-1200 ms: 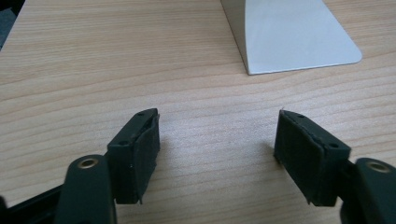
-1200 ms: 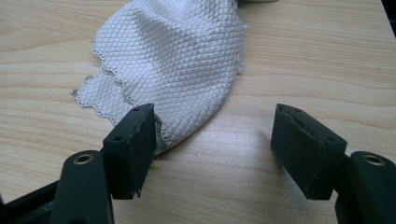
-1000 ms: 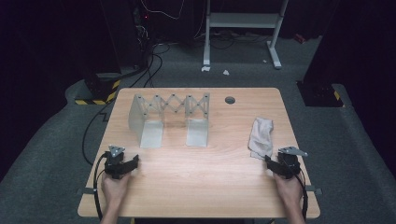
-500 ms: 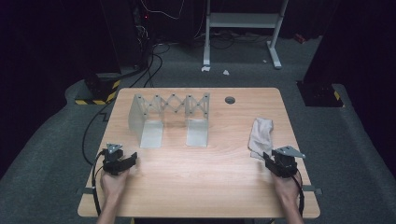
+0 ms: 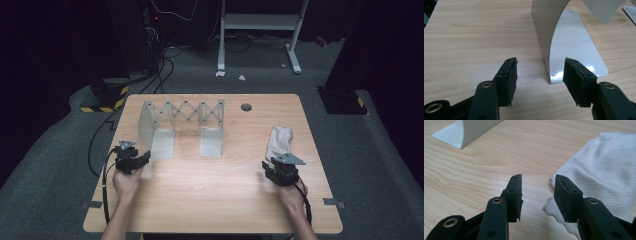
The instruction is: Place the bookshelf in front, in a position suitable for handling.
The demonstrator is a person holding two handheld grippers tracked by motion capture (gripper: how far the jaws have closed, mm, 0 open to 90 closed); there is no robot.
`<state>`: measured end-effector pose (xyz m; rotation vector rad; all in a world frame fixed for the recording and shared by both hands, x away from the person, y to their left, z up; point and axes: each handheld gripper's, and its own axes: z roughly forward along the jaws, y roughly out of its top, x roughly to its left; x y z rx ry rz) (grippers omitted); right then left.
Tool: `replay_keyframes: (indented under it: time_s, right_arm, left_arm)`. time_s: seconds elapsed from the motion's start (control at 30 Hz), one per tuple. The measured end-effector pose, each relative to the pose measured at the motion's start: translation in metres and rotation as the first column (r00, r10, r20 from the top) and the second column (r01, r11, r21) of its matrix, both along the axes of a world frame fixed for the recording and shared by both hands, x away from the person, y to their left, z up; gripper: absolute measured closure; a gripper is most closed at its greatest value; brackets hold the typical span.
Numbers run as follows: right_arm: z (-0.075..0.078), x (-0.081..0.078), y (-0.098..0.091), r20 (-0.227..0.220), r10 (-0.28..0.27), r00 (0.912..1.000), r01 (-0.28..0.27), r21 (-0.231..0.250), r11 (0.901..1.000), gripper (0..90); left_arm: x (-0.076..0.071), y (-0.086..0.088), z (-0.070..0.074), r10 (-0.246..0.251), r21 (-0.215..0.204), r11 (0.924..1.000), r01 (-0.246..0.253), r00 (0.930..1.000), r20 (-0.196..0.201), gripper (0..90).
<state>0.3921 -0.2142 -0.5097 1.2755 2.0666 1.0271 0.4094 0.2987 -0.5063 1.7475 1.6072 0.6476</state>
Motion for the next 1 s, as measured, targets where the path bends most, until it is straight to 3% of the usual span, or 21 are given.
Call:
replay_keyframes:
  time_s: [0.1,0.3,0.43,0.57,0.8,1.0]
  right_arm:
    - [0.001,0.007,0.012,0.001,0.030,0.9995,-0.030,0.002,0.9995,57.2]
    - [0.002,0.019,0.045,-0.021,0.091,0.9956,-0.091,0.013,0.9958,57.1]
    - [0.001,0.026,0.067,-0.026,0.133,0.9908,-0.133,0.006,0.9911,58.5]
    - [-0.003,0.036,0.087,-0.044,0.147,0.9882,-0.146,0.012,0.9892,60.5]
    - [-0.006,0.046,0.109,-0.055,0.151,0.9869,-0.148,0.062,0.9871,62.9]
    - [-0.006,0.054,0.126,-0.071,0.155,0.9853,-0.150,0.070,0.9862,65.1]
  left_arm:
    - [0.005,-0.001,-0.001,0.005,-0.015,0.9999,-0.005,0.9997,0.024,48.0]
    - [0.011,-0.002,-0.008,0.018,-0.014,0.9997,-0.018,0.9995,0.028,53.0]
    - [0.014,-0.002,-0.010,0.021,-0.035,0.9992,-0.020,0.9989,0.043,58.5]
    - [0.016,-0.002,-0.014,0.023,-0.027,0.9994,-0.023,0.9994,0.024,62.8]
    - [0.017,-0.004,-0.015,0.013,-0.047,0.9988,-0.011,0.9996,0.027,75.1]
    - [0.018,-0.005,-0.016,0.004,-0.055,0.9985,-0.003,0.9998,0.021,81.4]
